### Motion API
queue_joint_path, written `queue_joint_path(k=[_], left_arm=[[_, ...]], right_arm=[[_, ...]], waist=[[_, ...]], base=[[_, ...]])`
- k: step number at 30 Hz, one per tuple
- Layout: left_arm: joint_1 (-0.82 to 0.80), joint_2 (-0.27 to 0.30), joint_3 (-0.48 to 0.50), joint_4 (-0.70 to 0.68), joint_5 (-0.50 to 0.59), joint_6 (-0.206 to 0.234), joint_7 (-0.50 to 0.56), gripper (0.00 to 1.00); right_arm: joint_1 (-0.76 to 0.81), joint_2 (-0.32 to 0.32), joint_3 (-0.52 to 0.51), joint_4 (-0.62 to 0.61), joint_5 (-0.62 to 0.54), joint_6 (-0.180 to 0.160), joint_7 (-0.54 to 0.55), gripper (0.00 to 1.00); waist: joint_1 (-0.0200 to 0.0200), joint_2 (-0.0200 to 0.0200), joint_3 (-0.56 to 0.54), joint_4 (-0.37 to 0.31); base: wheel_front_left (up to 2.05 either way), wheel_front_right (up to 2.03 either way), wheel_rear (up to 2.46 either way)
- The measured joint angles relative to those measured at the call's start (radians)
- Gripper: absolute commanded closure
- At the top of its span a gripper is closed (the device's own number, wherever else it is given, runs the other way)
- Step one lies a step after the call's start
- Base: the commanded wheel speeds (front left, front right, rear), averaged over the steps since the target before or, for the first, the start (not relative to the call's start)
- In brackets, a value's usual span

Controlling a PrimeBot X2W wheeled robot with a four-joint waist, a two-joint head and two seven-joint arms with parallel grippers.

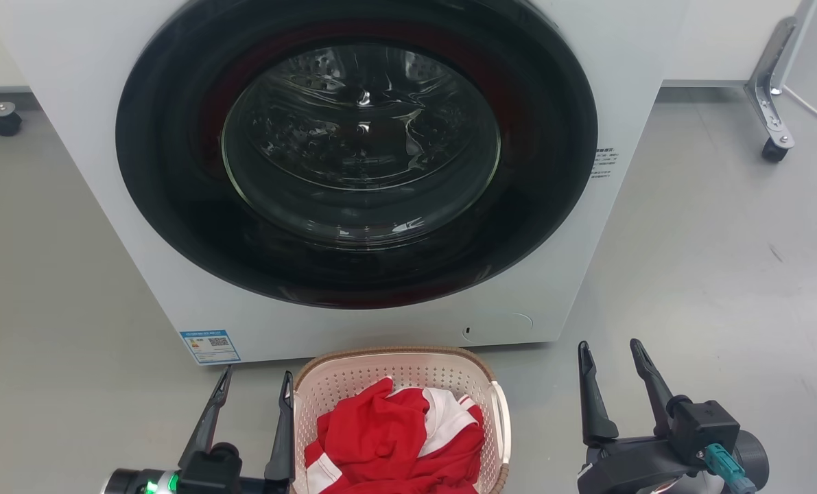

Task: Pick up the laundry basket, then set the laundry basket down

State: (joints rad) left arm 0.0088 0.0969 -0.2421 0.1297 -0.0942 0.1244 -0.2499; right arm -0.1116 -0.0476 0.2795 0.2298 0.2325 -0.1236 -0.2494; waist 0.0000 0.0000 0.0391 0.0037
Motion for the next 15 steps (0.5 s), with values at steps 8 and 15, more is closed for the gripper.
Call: queue_joint_path(k=[8, 15], left_arm=[[0.0, -0.003, 0.002, -0.001, 0.0, 0.0, 0.0, 0.0], [0.0, -0.004, 0.002, -0.003, 0.0, 0.0, 0.0, 0.0]], right_arm=[[0.0, 0.0, -0.002, 0.0, 0.0, 0.0, 0.0, 0.0], [0.002, 0.0, -0.002, -0.003, -0.001, 0.0, 0.0, 0.0]], waist=[[0.0, 0.0, 0.001, -0.001], [0.0, 0.0, 0.004, -0.001]], base=[[0.0, 0.0, 0.0], [0.0, 0.0, 0.0]])
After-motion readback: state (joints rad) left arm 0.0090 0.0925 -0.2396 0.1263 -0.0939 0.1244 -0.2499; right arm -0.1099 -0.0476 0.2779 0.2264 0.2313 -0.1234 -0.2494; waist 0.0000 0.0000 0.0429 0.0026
